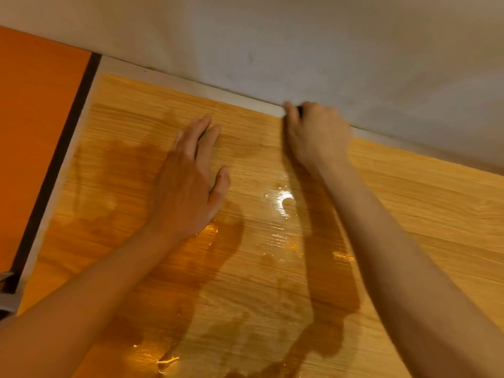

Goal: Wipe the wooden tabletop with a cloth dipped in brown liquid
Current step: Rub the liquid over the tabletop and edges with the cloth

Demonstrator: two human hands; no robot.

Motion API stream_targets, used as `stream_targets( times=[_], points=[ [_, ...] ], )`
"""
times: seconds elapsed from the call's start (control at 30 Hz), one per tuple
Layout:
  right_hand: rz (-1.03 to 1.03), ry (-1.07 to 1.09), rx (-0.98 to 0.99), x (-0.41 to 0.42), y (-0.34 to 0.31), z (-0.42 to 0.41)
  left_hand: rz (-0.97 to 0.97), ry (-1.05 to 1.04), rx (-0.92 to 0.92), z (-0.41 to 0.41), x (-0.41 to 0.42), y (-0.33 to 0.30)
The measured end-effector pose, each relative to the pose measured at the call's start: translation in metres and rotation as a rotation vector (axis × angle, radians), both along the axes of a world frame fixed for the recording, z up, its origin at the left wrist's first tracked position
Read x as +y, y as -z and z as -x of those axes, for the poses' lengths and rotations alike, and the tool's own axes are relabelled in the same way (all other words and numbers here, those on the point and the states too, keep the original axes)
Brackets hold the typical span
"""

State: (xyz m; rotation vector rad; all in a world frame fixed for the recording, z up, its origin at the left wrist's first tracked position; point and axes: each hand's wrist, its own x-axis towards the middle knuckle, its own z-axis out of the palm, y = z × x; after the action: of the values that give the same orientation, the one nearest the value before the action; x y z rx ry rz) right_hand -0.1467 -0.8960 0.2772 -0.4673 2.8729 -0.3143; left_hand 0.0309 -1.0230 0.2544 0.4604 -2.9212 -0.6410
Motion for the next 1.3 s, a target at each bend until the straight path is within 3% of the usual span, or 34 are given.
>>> stream_targets(
  times=[0.13, 0.37, 0.5, 0.57, 0.73, 0.8, 1.0, 1.1, 1.2, 1.3],
  points=[
    [0.043, -0.186, 0.015, -0.064, 0.0, -0.018, -0.023, -0.031, 0.029, 0.003, 0.003, 0.0],
    [0.344, -0.195, 0.203, 0.011, 0.014, -0.066, -0.007, -0.013, 0.061, 0.001, 0.003, 0.003],
    [0.285, -0.34, 0.119, 0.047, 0.013, -0.145, 0.016, -0.015, 0.064, 0.002, 0.002, 0.005],
    [0.233, -0.404, 0.123, 0.048, 0.013, -0.141, 0.026, -0.015, 0.065, 0.002, 0.002, 0.005],
    [0.263, -0.166, 0.142, -0.021, 0.018, -0.05, 0.032, -0.009, 0.077, 0.002, 0.002, 0.006],
    [0.291, -0.143, 0.145, -0.024, 0.02, -0.059, 0.04, -0.008, 0.062, 0.001, 0.002, 0.005],
    [0.211, -0.371, 0.101, 0.04, 0.011, -0.178, 0.036, -0.022, 0.034, 0.003, 0.002, 0.003],
    [0.169, -0.342, 0.134, 0.022, 0.015, -0.122, 0.038, -0.015, 0.039, 0.003, 0.001, 0.003],
    [0.179, -0.137, 0.205, -0.007, 0.019, -0.062, 0.051, -0.009, 0.057, 0.002, 0.001, 0.003],
    [0.23, -0.078, 0.203, -0.002, 0.021, -0.098, 0.054, -0.014, 0.052, 0.001, 0.002, 0.003]
  ],
)
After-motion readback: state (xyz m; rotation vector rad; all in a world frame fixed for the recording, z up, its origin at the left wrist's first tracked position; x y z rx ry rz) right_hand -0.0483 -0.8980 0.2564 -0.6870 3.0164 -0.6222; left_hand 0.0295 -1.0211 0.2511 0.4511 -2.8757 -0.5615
